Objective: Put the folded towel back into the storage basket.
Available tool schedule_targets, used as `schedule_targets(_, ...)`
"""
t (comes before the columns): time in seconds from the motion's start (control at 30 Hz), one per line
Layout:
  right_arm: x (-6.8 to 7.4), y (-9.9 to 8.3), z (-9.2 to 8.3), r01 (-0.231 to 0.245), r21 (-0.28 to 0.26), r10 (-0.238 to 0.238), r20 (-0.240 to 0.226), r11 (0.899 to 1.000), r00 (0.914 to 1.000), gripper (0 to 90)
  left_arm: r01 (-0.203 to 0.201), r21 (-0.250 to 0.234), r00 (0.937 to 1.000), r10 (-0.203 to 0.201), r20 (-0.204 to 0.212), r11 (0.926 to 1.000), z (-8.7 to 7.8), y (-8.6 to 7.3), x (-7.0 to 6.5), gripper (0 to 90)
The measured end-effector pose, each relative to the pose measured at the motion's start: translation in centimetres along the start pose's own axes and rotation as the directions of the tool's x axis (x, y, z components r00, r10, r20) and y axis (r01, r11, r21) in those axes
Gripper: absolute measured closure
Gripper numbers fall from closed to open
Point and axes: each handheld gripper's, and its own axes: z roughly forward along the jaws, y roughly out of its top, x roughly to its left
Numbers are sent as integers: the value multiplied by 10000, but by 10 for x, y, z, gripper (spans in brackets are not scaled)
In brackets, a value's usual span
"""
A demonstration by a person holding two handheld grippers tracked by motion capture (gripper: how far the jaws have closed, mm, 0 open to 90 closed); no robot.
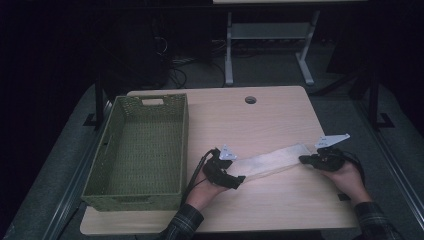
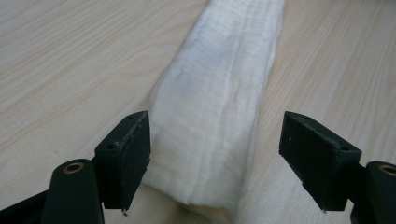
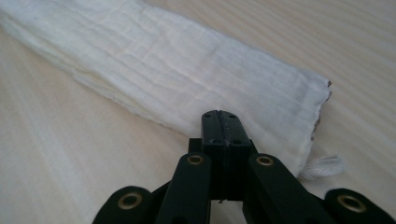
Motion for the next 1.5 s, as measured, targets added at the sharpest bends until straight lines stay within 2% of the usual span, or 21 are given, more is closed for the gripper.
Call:
schedule_targets(0.4, -16, 34, 32, 20, -252, -17, 117, 9997, 9999, 899, 21, -115, 10000, -21, -44, 9999, -1, 1, 2, 247)
schedule_targets(0.57, -22, 40, 39, -239, -442, 239, -11, 9987, 9997, 897, 98, -107, 9999, -99, -62, 9999, -1, 2, 2, 262)
schedule_targets(0.7, -20, 39, 31, -174, -838, 163, -128, 9963, 9998, 827, 214, -189, 9997, -217, -130, 9996, -1, 5, 5, 354)
schedule_targets(0.83, -19, 37, 21, -257, -1078, 222, -331, 9938, 9992, 696, 417, -163, 9982, -423, -424, 9990, 2, 12, 11, 529)
schedule_targets(0.87, -18, 37, 19, -431, -1076, 387, -423, 9933, 9984, 644, 506, -191, 9975, -515, -491, 9985, 3, 14, 13, 585)
schedule_targets(0.9, -19, 36, 18, -377, -1184, 323, -471, 9923, 9984, 606, 562, -204, 9970, -572, -530, 9982, 5, 15, 15, 649)
schedule_targets(0.93, -19, 36, 17, -382, -1165, 318, -569, 9925, 9979, 579, 624, -127, 9957, -631, -674, 9980, 6, 17, 17, 701)
schedule_targets(1.0, -19, 36, 15, -370, -1201, 301, -592, 9921, 9978, 538, 334, 49, 9935, -326, -1088, 9994, 11, 19, 21, 807)
schedule_targets(1.07, -18, 36, 14, -393, -1262, 312, -651, 9912, 9974, 501, 463, 92, 9903, -447, -1317, 9989, 15, 20, 26, 892)
schedule_targets(1.2, -17, 36, 15, -275, -1192, 200, -634, 9925, 9978, 464, 561, 358, 9913, -514, -1208, 9978, 22, 20, 33, 896)
schedule_targets(1.23, -17, 36, 16, -260, -1155, 186, -643, 9930, 9978, 460, 453, 545, 9933, -391, -1090, 9975, 23, 19, 33, 896)
schedule_targets(1.37, -16, 35, 18, -279, -1157, 187, -802, 9929, 9966, 435, 199, 885, 9968, -129, -787, 9959, 26, 17, 30, 895)
schedule_targets(1.5, -14, 35, 20, -244, -1072, 157, -817, 9939, 9965, 422, 125, 993, 9986, -72, -530, 9950, 27, 15, 25, 896)
